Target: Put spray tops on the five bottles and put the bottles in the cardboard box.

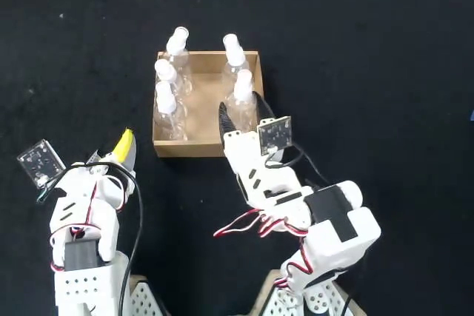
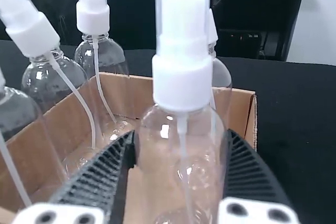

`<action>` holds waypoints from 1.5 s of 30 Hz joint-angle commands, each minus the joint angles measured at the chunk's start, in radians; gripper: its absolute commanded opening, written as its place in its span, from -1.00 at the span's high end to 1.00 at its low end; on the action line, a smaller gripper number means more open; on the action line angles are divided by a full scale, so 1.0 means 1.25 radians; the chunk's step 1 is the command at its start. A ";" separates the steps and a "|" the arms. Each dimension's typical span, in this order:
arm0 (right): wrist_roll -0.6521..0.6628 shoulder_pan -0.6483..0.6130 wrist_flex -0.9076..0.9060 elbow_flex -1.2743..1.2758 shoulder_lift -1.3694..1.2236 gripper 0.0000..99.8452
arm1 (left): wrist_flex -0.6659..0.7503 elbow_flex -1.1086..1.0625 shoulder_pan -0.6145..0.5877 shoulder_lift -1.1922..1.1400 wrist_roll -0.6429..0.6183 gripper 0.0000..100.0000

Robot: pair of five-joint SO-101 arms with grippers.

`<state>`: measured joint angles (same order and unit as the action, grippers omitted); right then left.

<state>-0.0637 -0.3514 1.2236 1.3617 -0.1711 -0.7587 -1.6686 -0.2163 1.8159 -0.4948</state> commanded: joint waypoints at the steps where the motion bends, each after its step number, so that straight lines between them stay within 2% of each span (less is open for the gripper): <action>1: 0.005 0.001 0.001 -0.024 0.009 0.60 | 0.020 -0.008 -0.002 0.007 -0.007 0.50; 8: 0.005 -0.018 -0.002 -0.021 0.009 0.59 | 0.020 -0.008 -0.002 0.007 -0.007 0.50; 14: 0.005 -0.023 -0.004 -0.014 0.009 0.37 | 0.020 -0.008 -0.002 0.007 -0.007 0.50; 32: 0.005 -0.023 0.002 0.003 0.042 0.40 | 0.020 -0.008 -0.002 0.007 -0.007 0.50; 35: 0.001 -0.025 -0.014 0.026 0.095 0.40 | 0.020 -0.008 -0.001 0.007 -0.007 0.50; 40: -0.002 -0.025 -0.120 0.021 0.152 0.40 | 0.020 -0.008 -0.001 0.007 -0.007 0.50; 45: -0.002 -0.026 -0.123 0.026 0.182 0.40 | 0.020 -0.008 -0.001 0.007 -0.007 0.50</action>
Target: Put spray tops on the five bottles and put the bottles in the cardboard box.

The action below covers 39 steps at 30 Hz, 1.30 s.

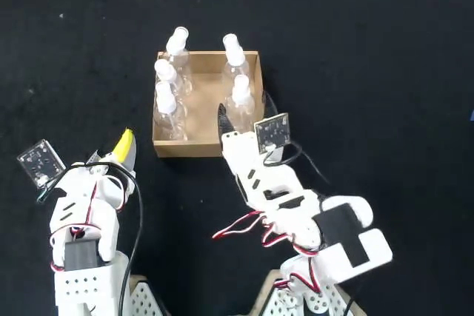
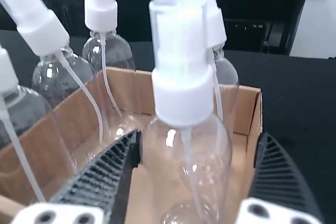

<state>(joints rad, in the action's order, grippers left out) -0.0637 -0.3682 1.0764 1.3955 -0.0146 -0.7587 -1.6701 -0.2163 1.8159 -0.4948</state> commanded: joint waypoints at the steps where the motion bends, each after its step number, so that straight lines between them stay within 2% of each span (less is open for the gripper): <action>1: -0.002 -0.012 -0.010 -0.001 0.064 0.40 | 0.020 -0.007 -0.001 0.007 -0.007 0.50; 7: -0.002 -0.015 -0.028 0.001 0.131 0.40 | 0.020 -0.007 -0.001 0.007 -0.007 0.50; 14: -0.001 -0.049 -0.187 -0.041 0.252 0.40 | 0.020 -0.007 -0.001 0.007 -0.007 0.50; 24: -0.001 0.011 -0.373 -0.091 0.470 0.40 | 0.020 -0.007 -0.001 0.007 -0.007 0.50; 34: 0.001 0.000 -0.663 -0.115 0.832 0.40 | 0.020 -0.007 0.001 0.007 -0.007 0.50; 39: 0.000 0.031 -0.865 -0.112 1.015 0.41 | 0.020 -0.007 0.001 0.007 -0.007 0.50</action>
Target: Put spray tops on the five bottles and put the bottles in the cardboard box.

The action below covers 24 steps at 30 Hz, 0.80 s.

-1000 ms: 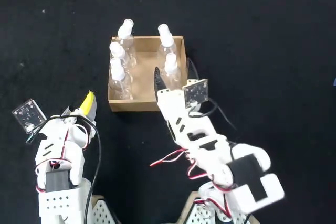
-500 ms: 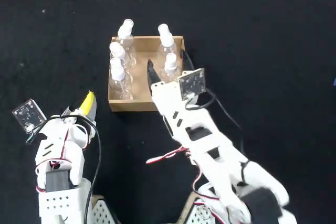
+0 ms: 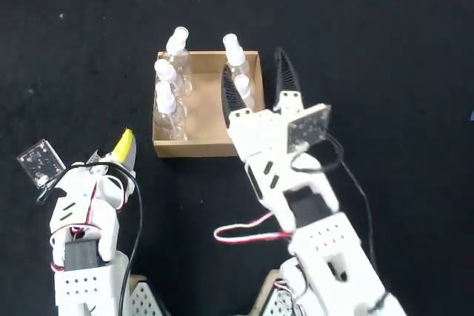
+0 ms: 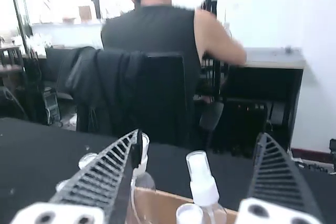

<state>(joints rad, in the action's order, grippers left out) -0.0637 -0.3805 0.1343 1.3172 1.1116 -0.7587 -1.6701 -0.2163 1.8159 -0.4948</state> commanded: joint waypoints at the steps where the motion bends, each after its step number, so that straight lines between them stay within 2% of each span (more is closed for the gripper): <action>1: 0.002 0.055 -0.155 -0.044 0.145 0.43 | 0.020 -0.007 0.001 0.007 -0.007 0.50; 5: 0.004 0.144 -0.265 -0.003 0.269 0.68 | 0.018 -0.007 0.001 0.007 -0.007 0.50; 8: 0.004 0.203 -0.308 0.062 0.368 0.97 | 0.016 -0.007 0.020 0.007 -0.007 0.66; 11: 0.004 0.253 -0.351 0.149 0.479 0.90 | 0.020 -0.007 0.039 0.007 0.007 0.96; 15: 0.004 0.328 -0.457 0.269 0.633 0.95 | 0.021 -0.023 0.039 0.007 0.027 0.86; 18: 0.004 0.374 -0.574 0.292 0.618 0.98 | 0.021 -0.023 0.039 0.007 0.032 0.89; 24: 0.002 0.384 -0.857 0.293 0.607 0.98 | 0.020 -0.023 0.040 0.007 0.036 0.89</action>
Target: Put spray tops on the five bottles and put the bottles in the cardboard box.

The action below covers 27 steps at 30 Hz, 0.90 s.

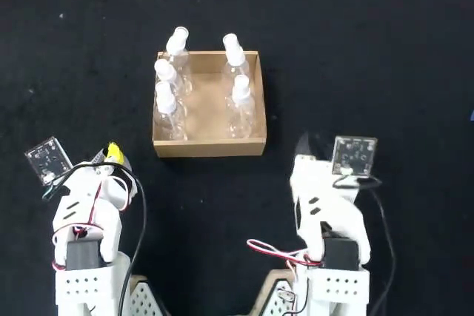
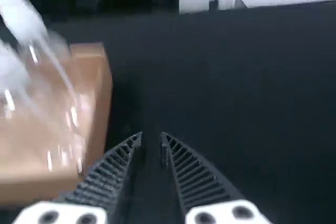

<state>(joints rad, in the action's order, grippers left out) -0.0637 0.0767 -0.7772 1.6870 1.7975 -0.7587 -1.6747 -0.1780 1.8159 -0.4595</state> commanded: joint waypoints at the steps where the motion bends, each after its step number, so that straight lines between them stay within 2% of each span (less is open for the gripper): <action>1: 0.001 0.021 -0.167 -0.003 0.058 0.98 | 0.017 -0.019 0.009 0.007 0.021 0.90; 7: -0.001 0.023 -0.331 -0.002 0.058 0.98 | -0.015 -0.019 0.004 0.006 0.153 0.90; 14: 0.002 0.023 -0.415 -0.002 0.057 0.98 | -0.243 -0.018 0.001 0.006 0.287 0.90; 19: 0.004 0.021 -0.411 -0.002 0.057 0.98 | -0.292 -0.019 -0.001 0.006 0.415 0.90; 23: 0.004 0.021 -0.411 -0.002 0.057 0.98 | -0.276 -0.019 0.008 0.006 0.392 0.90; 27: 0.004 0.036 -0.412 -0.002 0.058 0.98 | -0.368 -0.019 0.001 0.006 0.342 0.90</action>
<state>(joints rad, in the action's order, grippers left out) -0.0621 0.0798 -1.2820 1.6870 1.7990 -1.1316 -1.6763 -0.1780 1.8159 0.0115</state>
